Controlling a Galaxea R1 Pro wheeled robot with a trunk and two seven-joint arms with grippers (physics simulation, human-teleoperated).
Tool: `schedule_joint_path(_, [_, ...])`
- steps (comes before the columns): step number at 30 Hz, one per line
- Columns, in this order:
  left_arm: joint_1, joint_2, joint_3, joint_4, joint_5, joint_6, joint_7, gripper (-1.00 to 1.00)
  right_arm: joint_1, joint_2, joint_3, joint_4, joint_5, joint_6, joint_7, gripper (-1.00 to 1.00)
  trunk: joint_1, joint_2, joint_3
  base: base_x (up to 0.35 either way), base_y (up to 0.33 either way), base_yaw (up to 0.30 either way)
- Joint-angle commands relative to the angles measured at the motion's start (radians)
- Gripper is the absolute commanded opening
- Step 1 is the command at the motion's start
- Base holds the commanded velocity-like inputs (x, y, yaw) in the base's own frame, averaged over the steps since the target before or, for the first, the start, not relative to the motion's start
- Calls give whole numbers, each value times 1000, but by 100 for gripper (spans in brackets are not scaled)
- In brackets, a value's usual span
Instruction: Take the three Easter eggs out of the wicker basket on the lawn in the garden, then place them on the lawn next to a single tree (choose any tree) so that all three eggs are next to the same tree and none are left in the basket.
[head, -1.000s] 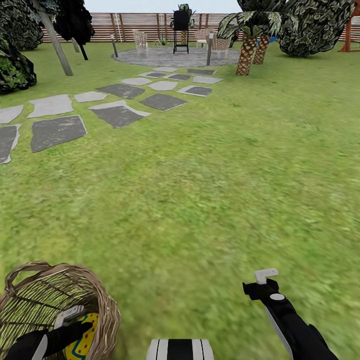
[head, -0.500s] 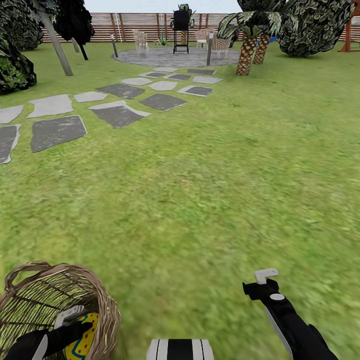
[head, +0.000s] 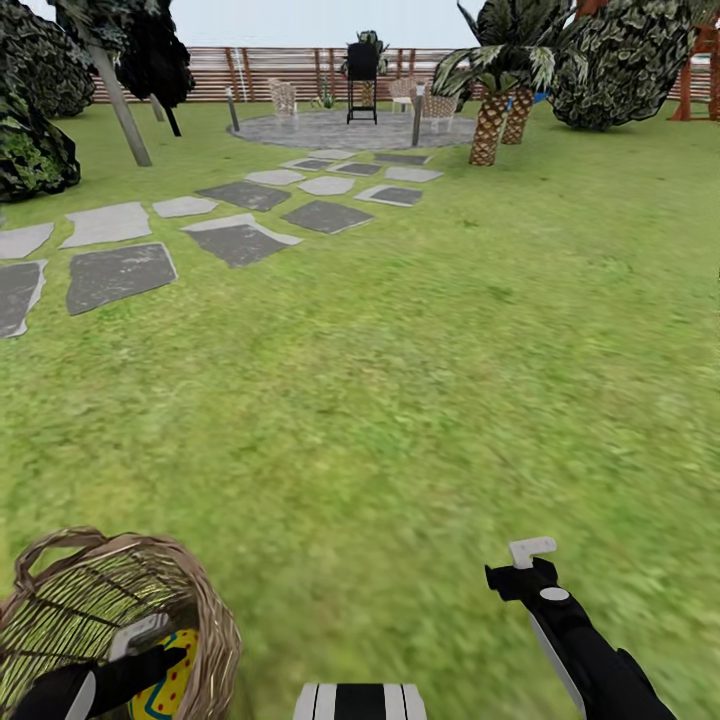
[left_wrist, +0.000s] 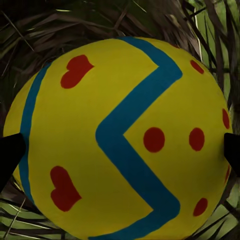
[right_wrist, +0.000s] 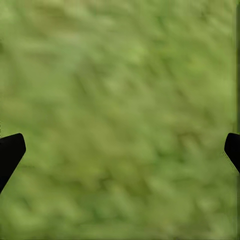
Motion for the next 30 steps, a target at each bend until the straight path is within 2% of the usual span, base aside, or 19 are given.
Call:
schedule_joint_path(1, [0, 0, 4, -1, 3, 8, -4, -100, 0, -1, 4, -1, 3, 6, -5, 100, -1, 0, 3, 0, 0, 0])
schedule_joint_path(7, [0, -2, 4, -1, 2, 9, -4, -100, 0, -1, 5, -1, 2, 5, -5, 100, -3, 1, 26, 0, 0, 0])
schedule_joint_path(10, [0, -2, 6, -1, 3, 7, -4, -100, 0, -2, 5, 26, 4, -74, -5, 100, -3, 1, 26, 0, 0, 0])
schedule_joint_path(12, [0, -2, 6, -1, 3, 7, -4, -100, 0, -2, 4, 51, 3, -86, -5, 100, -3, 1, 26, 0, 0, 0])
schedule_joint_path(20, [0, -4, 2, -1, 0, 9, -1, -100, 0, 0, 6, 61, 7, -85, -6, 100, -7, 3, 57, 0, 0, 0])
schedule_joint_path(24, [0, -4, 3, -1, 1, 9, -1, -100, 0, 0, 26, 63, 10, -82, -7, 100, -9, 4, 73, 0, 0, 0])
schedule_joint_path(30, [0, -4, 4, -1, 1, 9, -1, -100, 0, 1, 25, 84, 5, -74, -7, 100, -11, 6, 96, 0, 0, 0])
